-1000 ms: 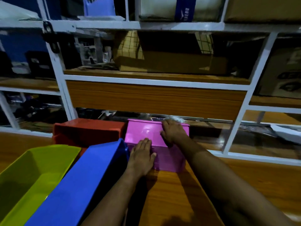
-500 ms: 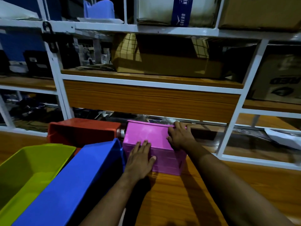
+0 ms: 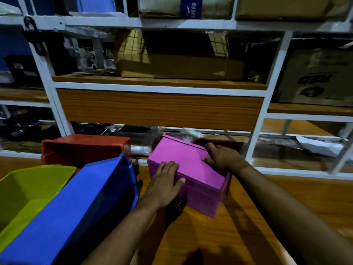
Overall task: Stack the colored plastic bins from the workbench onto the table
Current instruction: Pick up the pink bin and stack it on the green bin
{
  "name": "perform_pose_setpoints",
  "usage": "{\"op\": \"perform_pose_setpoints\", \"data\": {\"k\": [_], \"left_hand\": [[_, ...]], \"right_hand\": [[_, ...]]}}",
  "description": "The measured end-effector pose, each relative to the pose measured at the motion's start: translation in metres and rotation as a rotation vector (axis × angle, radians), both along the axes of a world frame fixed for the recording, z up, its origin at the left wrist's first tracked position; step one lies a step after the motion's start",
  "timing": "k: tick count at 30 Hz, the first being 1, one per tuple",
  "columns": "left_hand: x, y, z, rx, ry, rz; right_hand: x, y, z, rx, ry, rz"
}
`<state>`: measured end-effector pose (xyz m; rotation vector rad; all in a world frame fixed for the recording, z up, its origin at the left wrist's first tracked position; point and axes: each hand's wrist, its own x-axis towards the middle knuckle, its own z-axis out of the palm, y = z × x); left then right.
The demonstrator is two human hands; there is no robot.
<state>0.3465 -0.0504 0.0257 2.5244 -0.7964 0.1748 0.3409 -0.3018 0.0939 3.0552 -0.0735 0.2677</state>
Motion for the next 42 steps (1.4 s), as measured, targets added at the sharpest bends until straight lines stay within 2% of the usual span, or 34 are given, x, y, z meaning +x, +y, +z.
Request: {"op": "perform_pose_setpoints", "data": {"k": [9,15,19,24,26,29,33,35,40,42], "left_hand": [[-0.013,-0.032,0.021,0.091,0.043,-0.009],[-0.029,-0.066,0.044,0.123,0.084,0.053],[-0.029,-0.080,0.056,0.183,0.206,0.112],[-0.030,-0.087,0.065,0.223,0.175,0.116],[-0.030,-0.088,0.071,0.214,0.156,0.120],[-0.033,-0.088,0.080,0.175,0.163,0.114],[-0.035,-0.084,0.086,0.155,0.158,0.117],[-0.031,-0.076,0.091,0.149,0.113,0.149],[-0.027,-0.062,0.092,0.163,0.134,0.123],[-0.031,-0.061,0.086,0.168,0.123,0.138]], "right_hand": [[-0.088,0.032,-0.001,0.014,-0.103,-0.167],[-0.134,0.076,0.003,0.188,-0.079,-0.235],[-0.148,0.087,0.005,0.393,-0.021,-0.286],[-0.147,0.072,-0.003,0.657,-0.042,-0.197],[-0.145,0.064,-0.010,0.850,-0.066,-0.143],[-0.140,0.060,-0.019,1.259,-0.058,-0.091],[-0.137,0.060,-0.028,1.496,-0.045,-0.052],[-0.134,0.053,-0.040,1.486,-0.030,-0.080],[-0.125,0.033,-0.078,1.265,0.059,-0.210],[-0.129,0.037,-0.082,1.269,0.106,-0.264]]}}
